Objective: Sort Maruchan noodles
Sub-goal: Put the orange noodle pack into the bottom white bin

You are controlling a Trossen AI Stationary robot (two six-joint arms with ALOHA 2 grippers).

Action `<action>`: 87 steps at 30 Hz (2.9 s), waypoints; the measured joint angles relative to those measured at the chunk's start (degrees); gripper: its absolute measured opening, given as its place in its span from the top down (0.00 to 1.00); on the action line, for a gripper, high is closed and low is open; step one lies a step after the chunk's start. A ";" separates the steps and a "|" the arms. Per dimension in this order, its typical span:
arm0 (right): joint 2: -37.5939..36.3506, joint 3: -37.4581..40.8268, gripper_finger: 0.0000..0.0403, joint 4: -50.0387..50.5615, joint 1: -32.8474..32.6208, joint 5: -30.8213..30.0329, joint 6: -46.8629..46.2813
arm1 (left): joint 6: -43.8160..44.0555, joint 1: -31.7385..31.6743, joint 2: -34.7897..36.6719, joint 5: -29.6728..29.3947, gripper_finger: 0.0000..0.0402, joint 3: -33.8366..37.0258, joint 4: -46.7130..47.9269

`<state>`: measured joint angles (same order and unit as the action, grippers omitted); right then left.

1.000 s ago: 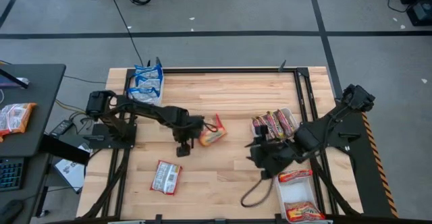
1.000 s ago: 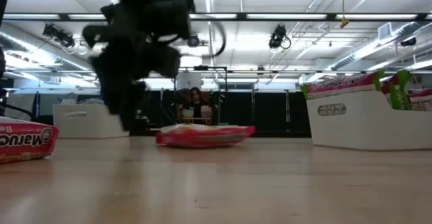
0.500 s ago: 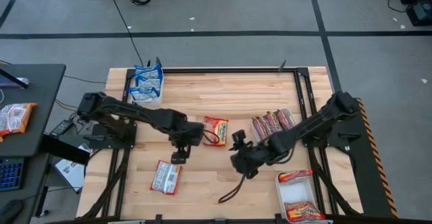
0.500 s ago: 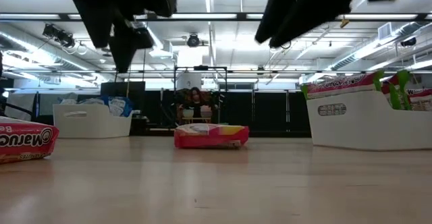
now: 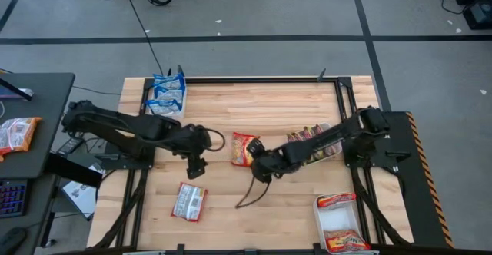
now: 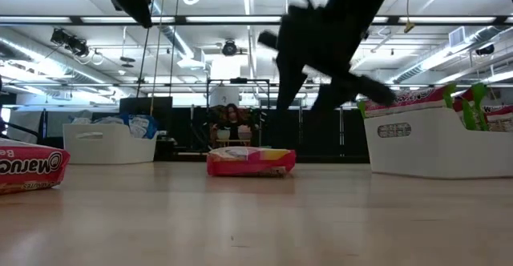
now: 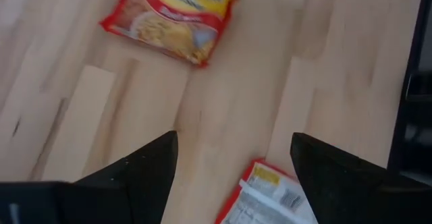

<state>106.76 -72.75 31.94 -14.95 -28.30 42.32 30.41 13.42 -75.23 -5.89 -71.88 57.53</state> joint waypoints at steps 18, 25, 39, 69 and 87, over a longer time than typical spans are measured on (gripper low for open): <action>3.86 -0.07 0.56 -4.84 7.64 13.23 20.13 | 14.46 3.36 3.14 -10.78 0.28 0.07 0.99; 3.86 -0.07 0.57 -1.27 7.29 8.75 20.87 | 20.57 10.93 3.14 -14.95 0.28 0.07 0.77; 3.86 0.00 0.50 -0.28 8.73 9.45 20.87 | 25.53 16.75 3.14 -20.91 0.28 0.07 1.04; 5.46 -2.39 0.98 -13.90 7.82 14.01 2.77 | 29.14 17.04 3.11 -29.92 0.28 0.07 -3.72; -17.06 -18.01 0.99 36.87 8.85 61.78 -44.91 | 27.43 16.37 3.11 -31.14 0.28 0.07 -3.67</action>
<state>89.71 -90.76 68.82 -6.10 33.48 -2.59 57.84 29.79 -72.12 -37.03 -71.81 53.87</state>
